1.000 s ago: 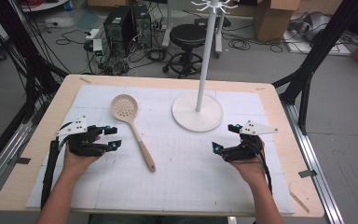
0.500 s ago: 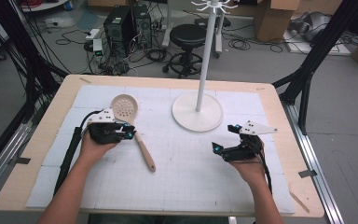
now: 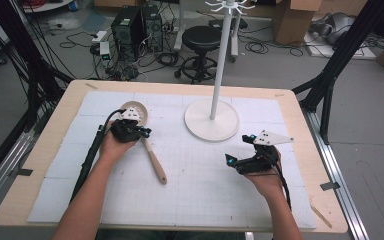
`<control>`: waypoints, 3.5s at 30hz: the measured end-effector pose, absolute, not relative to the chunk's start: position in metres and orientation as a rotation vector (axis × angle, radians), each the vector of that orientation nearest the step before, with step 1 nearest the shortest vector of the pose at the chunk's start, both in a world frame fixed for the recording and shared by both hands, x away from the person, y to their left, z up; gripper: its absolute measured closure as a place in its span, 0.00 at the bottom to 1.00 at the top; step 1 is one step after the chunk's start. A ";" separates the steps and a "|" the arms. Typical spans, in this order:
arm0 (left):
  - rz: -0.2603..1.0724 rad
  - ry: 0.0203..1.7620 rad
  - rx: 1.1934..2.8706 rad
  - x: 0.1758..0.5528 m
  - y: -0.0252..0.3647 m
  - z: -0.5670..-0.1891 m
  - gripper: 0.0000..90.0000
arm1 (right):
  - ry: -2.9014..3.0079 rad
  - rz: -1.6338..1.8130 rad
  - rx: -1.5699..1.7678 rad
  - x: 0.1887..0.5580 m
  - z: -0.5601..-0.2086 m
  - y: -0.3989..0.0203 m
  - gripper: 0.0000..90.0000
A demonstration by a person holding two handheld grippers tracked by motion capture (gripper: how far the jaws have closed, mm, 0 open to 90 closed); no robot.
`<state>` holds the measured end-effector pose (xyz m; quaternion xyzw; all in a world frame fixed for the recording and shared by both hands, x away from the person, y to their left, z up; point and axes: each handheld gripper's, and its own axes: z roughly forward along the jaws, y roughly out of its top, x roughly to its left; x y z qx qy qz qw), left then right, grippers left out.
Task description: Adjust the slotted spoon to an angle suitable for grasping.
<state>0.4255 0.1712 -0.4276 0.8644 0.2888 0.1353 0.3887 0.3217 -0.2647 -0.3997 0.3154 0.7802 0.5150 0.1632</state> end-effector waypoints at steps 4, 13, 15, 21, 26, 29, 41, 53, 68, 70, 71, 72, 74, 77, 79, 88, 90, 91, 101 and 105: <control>0.335 0.744 2.231 0.428 0.173 -0.434 1.00 | 2.228 1.467 0.904 0.321 -0.400 -0.265 0.01; 0.326 0.767 2.242 0.418 0.179 -0.432 1.00 | 2.231 1.462 0.902 0.319 -0.400 -0.266 0.01; 0.323 0.776 2.227 0.413 0.183 -0.432 1.00 | 2.231 1.462 0.899 0.318 -0.400 -0.266 0.01; 0.319 0.769 2.192 0.395 0.195 -0.435 1.00 | 2.237 1.458 0.902 0.317 -0.400 -0.266 0.01; 0.309 0.761 2.169 0.380 0.204 -0.437 1.00 | 2.241 1.452 0.895 0.317 -0.400 -0.266 0.01; 0.298 0.760 2.147 0.370 0.209 -0.439 1.00 | 2.249 1.444 0.892 0.317 -0.401 -0.264 0.01; 0.301 0.713 2.109 0.349 0.219 -0.441 1.00 | 2.272 1.425 0.893 0.317 -0.403 -0.260 0.01; 0.113 0.331 2.126 0.314 0.217 -0.420 1.00 | 2.267 1.433 0.891 0.317 -0.403 -0.260 0.01; 0.022 0.285 2.234 0.313 0.179 -0.443 1.00 | 2.262 1.438 0.891 0.318 -0.403 -0.259 0.01; 0.032 0.281 2.233 0.314 0.175 -0.443 1.00 | 2.264 1.436 0.887 0.319 -0.403 -0.259 0.01; 0.041 0.306 2.219 0.317 0.166 -0.444 1.00 | 2.267 1.440 0.893 0.318 -0.403 -0.259 0.01; 0.041 0.306 2.219 0.317 0.166 -0.444 1.00 | 2.266 1.438 0.889 0.318 -0.403 -0.259 0.01; 0.053 0.332 2.211 0.324 0.157 -0.445 1.00 | 2.266 1.438 0.890 0.318 -0.403 -0.259 0.01; 0.057 0.348 2.199 0.328 0.153 -0.445 1.00 | 2.265 1.441 0.894 0.318 -0.403 -0.260 0.01; 0.051 0.353 2.191 0.332 0.150 -0.446 1.00 | 2.259 1.441 0.895 0.319 -0.403 -0.261 0.01; 0.088 0.406 2.195 0.348 0.126 -0.444 1.00 | 2.244 1.454 0.909 0.320 -0.403 -0.265 0.01; 0.100 0.420 2.197 0.352 0.123 -0.444 1.00 | 2.244 1.454 0.910 0.320 -0.403 -0.265 0.01; 0.101 0.428 2.195 0.354 0.122 -0.444 1.00 | 2.248 1.454 0.910 0.320 -0.403 -0.264 0.01; 0.115 0.451 2.197 0.368 0.115 -0.443 1.00 | 2.245 1.447 0.916 0.321 -0.403 -0.266 0.01; 0.116 0.442 2.204 0.367 0.116 -0.442 1.00 | 2.250 1.446 0.911 0.321 -0.403 -0.265 0.01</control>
